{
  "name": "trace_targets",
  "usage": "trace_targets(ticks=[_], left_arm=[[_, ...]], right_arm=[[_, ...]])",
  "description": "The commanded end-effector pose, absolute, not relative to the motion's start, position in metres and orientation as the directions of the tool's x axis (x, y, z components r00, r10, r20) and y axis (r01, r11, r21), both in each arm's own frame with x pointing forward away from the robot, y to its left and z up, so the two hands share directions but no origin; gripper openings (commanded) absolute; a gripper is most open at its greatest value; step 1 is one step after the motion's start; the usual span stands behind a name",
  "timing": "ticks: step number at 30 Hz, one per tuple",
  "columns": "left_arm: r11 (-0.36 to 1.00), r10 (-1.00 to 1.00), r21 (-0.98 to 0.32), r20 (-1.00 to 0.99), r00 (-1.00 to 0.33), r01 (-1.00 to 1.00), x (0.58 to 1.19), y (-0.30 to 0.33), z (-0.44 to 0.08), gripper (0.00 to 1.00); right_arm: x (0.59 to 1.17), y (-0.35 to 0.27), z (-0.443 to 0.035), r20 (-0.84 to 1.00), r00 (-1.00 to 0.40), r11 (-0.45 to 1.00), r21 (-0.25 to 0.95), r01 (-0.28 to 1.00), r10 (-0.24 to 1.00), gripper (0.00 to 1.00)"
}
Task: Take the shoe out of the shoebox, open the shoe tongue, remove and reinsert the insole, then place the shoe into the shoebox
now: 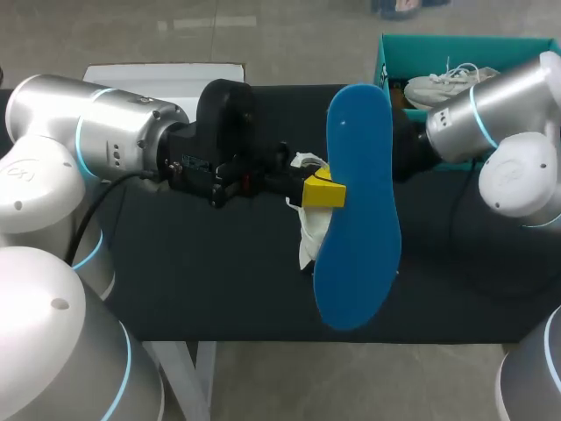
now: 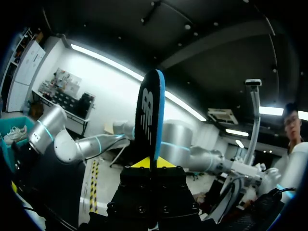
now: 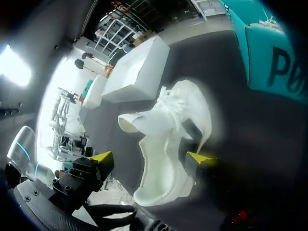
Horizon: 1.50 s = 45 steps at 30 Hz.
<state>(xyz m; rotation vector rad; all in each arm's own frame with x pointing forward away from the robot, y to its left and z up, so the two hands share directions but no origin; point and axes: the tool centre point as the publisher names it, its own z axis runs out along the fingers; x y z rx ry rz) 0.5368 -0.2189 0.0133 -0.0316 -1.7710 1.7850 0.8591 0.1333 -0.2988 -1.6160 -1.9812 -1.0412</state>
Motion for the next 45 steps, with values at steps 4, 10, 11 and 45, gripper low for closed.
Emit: trace_targets(ticks=[4,10,11,45], left_arm=[[0.085,0.433,-0.912,0.397,-0.810,-0.401,0.537,-0.220,0.012,0.00],[0.085,0.433,-0.912,0.397,-0.810,-0.401,0.537,-0.220,0.012,0.00],[0.085,0.433,-0.912,0.397,-0.810,-0.401,0.537,-0.220,0.012,0.00],[0.281,0.375,-0.460,-0.755,-0.538,0.842,0.620,-0.190,-0.029,0.00]], right_arm=[[0.847,0.111,-0.261,0.898,-0.096,0.074,0.071,0.995,0.430,1.00],[0.836,0.106,-0.221,0.953,-0.047,0.065,0.029,0.997,0.300,1.00],[0.836,0.105,-0.216,0.952,-0.051,0.064,0.033,0.997,0.303,1.00],[0.850,0.071,-0.170,0.973,0.170,-0.078,-0.160,0.984,0.158,1.00]])
